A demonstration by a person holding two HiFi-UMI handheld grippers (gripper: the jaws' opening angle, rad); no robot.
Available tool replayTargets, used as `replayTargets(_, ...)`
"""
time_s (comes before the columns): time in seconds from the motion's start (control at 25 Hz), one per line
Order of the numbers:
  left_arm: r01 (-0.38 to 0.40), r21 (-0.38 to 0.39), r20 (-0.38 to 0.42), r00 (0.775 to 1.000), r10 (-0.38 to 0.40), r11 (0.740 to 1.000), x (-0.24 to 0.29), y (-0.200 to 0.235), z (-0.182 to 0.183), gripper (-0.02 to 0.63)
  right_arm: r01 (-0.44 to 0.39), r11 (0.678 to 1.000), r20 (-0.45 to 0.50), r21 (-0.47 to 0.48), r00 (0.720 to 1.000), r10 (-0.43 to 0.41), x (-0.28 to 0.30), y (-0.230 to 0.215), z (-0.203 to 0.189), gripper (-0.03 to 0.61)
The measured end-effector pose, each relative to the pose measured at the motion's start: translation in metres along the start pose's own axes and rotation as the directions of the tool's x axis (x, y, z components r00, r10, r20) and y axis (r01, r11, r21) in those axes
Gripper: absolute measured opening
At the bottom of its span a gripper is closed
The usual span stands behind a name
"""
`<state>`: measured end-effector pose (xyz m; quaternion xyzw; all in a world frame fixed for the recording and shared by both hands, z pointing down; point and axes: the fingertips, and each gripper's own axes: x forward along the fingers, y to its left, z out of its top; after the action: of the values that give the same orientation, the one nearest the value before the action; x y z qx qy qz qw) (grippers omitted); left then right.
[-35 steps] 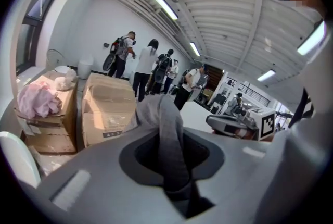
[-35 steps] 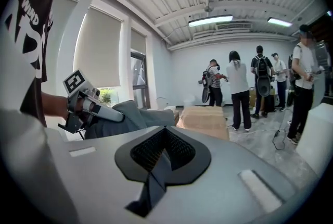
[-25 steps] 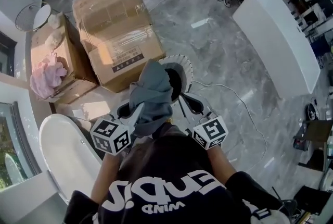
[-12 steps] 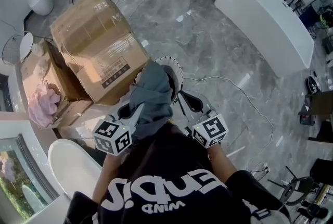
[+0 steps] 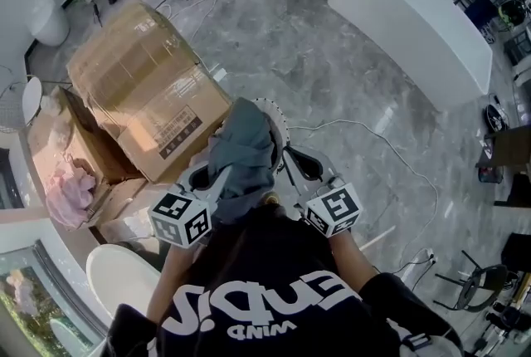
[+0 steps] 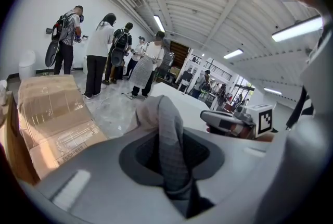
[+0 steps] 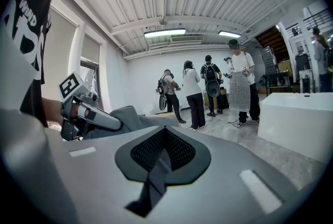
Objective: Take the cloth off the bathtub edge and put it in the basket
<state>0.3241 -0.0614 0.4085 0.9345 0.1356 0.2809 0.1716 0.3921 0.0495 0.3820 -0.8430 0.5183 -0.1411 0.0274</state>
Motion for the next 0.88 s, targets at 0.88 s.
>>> replayTargets(0.88,-0.001,-0.047,-0.083,0.997,-0.003,0.999,0.076,0.064,-0.041,0.067,-0.010,0.998,-0.168,0.069,0.986,0.021,0.049,-0.042,-0.071,0.009)
